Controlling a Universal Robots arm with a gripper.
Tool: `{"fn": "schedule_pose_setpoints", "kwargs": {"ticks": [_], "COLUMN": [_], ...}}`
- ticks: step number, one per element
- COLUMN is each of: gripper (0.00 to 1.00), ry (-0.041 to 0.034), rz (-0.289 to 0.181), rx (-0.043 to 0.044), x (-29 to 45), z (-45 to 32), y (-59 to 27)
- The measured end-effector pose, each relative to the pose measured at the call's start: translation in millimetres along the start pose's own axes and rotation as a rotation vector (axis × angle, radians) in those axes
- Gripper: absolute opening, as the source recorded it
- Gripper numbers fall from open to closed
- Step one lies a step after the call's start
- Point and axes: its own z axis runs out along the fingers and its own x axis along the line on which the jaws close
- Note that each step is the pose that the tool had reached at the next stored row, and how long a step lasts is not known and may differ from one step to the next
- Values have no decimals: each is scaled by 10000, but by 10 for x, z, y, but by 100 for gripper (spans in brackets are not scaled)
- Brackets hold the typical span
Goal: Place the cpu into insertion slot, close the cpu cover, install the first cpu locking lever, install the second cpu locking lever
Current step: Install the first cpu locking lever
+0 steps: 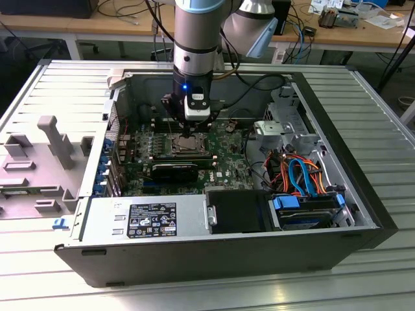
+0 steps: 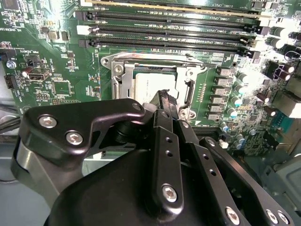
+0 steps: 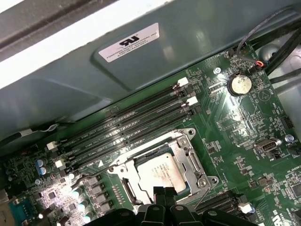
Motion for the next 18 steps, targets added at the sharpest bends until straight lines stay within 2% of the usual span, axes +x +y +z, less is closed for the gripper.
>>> {"fn": "schedule_pose_setpoints", "kwargs": {"ticks": [18], "gripper": [11], "ry": [-6], "rz": [-260], "rx": [13], "x": [0], "z": [0], "y": [0]}}
